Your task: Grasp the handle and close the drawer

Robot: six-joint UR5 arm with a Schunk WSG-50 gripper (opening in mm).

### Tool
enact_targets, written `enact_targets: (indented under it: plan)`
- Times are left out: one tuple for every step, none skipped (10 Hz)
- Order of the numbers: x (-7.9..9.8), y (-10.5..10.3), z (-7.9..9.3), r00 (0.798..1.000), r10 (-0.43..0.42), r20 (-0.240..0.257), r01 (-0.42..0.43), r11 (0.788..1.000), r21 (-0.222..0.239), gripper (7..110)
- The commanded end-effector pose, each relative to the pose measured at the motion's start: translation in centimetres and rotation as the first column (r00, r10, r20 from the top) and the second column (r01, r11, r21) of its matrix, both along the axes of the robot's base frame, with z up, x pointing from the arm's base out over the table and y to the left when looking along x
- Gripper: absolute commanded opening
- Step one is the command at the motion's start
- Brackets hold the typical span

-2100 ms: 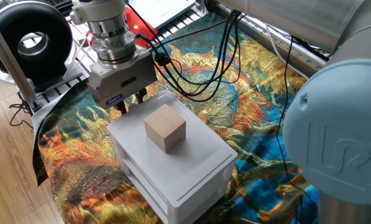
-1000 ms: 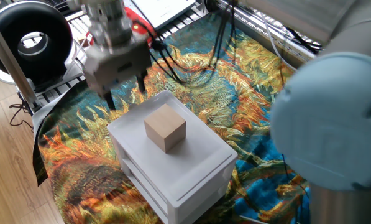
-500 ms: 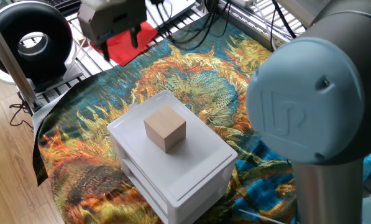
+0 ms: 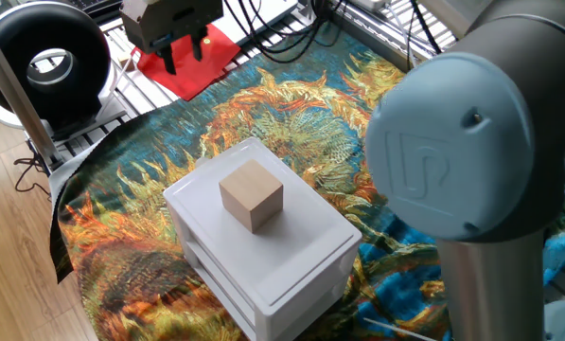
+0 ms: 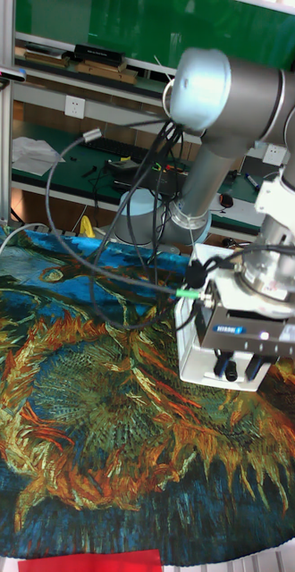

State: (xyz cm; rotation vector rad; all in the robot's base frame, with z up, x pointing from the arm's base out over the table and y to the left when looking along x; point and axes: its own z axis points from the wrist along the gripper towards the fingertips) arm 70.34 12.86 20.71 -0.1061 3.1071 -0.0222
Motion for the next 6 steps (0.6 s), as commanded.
enact_targets:
  plan:
    - [3.7,0.2,-1.4,0.997,-0.005,0.072,0.006,1.000,-0.004,22]
    - [3.7,0.8,-1.7,0.998,-0.002,0.064,0.001,1.000,0.017,22]
    - [3.5,0.0,-1.8,0.998,0.013,0.056,-0.012,1.000,-0.010,22]
    - [3.3,-0.4,-1.6,0.998,0.013,0.054,-0.012,1.000,-0.016,7]
    - [3.0,-0.8,-1.4,0.999,0.012,0.053,-0.011,1.000,-0.028,7]
    - [2.8,-0.9,-1.2,0.999,0.009,0.053,-0.008,0.999,-0.031,7]
